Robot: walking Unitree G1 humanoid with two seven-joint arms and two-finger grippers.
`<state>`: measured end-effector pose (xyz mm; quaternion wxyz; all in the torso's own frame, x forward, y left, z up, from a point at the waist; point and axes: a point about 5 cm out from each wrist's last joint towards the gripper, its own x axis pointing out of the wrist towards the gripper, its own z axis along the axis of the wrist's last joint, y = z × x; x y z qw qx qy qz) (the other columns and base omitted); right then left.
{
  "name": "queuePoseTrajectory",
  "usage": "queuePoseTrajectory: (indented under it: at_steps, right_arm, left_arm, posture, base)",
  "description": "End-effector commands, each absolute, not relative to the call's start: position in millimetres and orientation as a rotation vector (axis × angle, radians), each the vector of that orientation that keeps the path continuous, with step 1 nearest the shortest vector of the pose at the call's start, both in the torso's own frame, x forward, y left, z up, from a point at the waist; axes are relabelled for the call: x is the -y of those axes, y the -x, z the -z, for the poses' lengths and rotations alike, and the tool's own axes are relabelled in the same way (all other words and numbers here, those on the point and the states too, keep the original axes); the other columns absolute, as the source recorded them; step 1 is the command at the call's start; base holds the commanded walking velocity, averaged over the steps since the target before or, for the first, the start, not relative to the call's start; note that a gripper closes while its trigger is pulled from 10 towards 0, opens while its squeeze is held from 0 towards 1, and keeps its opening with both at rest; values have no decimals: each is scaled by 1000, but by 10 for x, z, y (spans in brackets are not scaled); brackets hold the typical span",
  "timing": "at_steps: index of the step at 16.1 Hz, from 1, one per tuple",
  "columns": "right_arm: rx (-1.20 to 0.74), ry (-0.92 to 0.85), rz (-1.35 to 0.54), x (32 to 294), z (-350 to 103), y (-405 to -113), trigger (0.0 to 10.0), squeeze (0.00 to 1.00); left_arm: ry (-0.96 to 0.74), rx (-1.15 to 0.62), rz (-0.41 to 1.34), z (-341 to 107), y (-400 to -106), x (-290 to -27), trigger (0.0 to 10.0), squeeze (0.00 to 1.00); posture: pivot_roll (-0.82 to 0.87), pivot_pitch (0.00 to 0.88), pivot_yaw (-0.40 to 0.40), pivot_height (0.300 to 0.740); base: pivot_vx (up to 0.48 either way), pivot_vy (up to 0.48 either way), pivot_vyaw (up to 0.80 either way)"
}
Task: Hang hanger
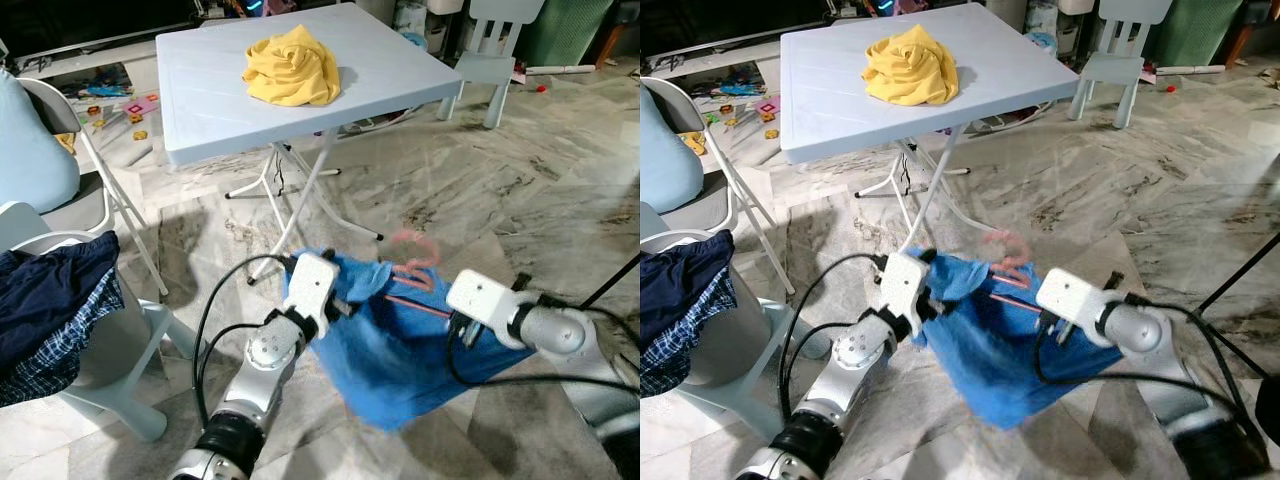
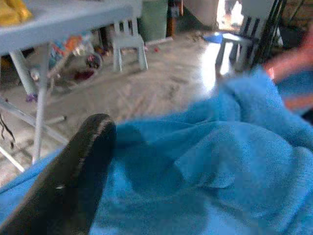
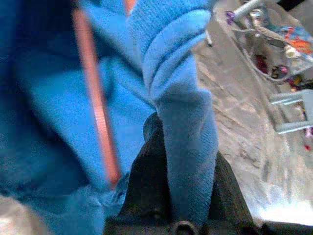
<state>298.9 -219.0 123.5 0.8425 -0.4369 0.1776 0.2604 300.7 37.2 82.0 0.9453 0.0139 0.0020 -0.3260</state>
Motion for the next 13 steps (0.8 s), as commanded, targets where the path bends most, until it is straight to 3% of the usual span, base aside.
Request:
queuePoseTrajectory:
  at_steps: [1,5,6,7,13]
  right_arm:
    - [-303,907,-510,2179,-1399,-3085,10000,0]
    - [-258,855,-487,2173,-1518,-3150,10000,0]
    - [-259,850,-487,2170,-1511,-3146,10000,0]
    - [-264,840,-485,2160,-1476,-3135,10000,0]
    - [-241,729,-526,1956,-1424,-3081,10000,0]
  left_arm:
    - [-43,-58,691,-721,-2958,-372,10000,1000]
    - [-52,-49,657,-714,-2949,-373,10000,1000]
    - [-53,-49,650,-718,-2956,-377,10000,902]
    - [-69,-52,631,-722,-2976,-393,10000,0]
    - [9,-33,608,-786,-3003,-421,10000,0]
  posture:
    - [-146,82,40,740]
    - [-147,81,40,740]
    - [-147,81,40,740]
    - [-148,83,39,740]
    - [-147,86,44,740]
  base:
    - [0,0,0]
    - [0,0,0]
    - [0,0,0]
    - [0,0,0]
    - [0,0,0]
